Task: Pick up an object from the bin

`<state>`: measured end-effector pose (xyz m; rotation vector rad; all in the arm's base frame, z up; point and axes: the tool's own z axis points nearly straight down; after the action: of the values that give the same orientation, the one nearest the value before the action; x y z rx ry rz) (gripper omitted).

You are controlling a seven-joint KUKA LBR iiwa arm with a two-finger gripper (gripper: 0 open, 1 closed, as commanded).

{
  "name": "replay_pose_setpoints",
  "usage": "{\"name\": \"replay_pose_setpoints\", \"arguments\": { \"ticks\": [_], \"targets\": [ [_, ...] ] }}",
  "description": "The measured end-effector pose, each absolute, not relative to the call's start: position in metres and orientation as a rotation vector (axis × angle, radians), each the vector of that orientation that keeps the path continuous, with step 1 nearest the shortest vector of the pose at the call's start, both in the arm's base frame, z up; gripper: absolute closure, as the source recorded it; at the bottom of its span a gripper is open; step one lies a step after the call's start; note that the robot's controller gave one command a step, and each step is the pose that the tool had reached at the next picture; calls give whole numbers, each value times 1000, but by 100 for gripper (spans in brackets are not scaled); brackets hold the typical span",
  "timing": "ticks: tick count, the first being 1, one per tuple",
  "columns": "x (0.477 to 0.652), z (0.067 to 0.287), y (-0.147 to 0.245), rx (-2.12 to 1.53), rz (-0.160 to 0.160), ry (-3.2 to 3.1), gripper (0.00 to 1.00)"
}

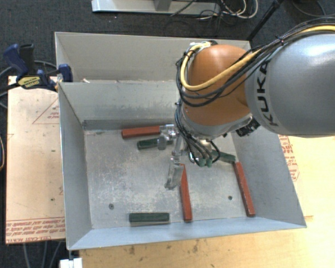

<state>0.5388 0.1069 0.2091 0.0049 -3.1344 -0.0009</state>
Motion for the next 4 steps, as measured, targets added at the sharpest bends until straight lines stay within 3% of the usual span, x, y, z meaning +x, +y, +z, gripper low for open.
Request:
{"name": "replay_pose_setpoints", "arguments": {
  "ticks": [1, 2, 3, 4],
  "targets": [
    [480, 150, 70, -24, 3, -3130, 0],
    [543, 80, -2, 465, 2, -3108, 0],
    [519, 71, 55, 1019, -5, -2971, 0],
    [526, 70, 65, 1763, -2, -2604, 0]
  ]
}}
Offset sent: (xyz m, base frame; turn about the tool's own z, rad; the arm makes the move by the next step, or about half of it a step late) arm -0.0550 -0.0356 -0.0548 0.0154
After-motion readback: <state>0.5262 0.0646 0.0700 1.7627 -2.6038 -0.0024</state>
